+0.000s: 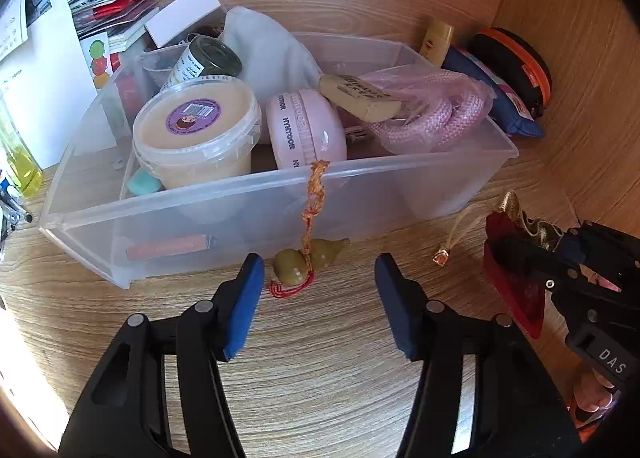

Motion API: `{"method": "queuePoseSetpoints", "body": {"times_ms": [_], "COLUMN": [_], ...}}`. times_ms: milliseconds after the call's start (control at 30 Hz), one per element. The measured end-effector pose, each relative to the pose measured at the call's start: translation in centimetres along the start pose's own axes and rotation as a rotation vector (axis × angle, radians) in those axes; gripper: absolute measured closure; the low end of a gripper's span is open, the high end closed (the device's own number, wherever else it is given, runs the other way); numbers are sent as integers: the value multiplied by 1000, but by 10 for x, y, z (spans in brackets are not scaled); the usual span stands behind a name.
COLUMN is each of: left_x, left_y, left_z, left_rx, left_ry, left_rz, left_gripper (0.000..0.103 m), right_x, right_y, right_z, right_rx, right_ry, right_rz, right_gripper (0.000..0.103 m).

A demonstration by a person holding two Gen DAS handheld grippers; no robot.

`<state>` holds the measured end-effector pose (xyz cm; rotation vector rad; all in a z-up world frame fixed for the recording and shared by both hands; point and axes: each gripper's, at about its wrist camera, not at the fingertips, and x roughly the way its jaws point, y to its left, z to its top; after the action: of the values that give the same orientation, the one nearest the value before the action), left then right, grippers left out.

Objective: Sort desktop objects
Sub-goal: 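Grasp the red velvet pouch with the right gripper while the left grasps the gourd keychain, then carry the red pouch and gourd keychain into the clear box and release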

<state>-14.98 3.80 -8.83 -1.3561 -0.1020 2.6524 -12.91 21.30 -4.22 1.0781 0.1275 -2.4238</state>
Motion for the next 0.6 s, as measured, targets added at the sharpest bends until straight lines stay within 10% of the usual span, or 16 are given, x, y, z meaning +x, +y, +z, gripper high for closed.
{"method": "queuePoseSetpoints", "body": {"times_ms": [167, 600], "left_x": [10, -27], "left_y": [-1, -8], "left_z": [1, -5], "left_rx": [-25, 0], "left_ry": [25, -78], "left_rz": [-4, -50], "left_gripper": [73, 74], "right_x": [2, -9], "right_y": [4, 8], "right_z": [2, 7], "right_rx": [-18, -9], "right_ry": [-9, -39], "right_rz": [19, 15], "right_gripper": [85, 85]}}
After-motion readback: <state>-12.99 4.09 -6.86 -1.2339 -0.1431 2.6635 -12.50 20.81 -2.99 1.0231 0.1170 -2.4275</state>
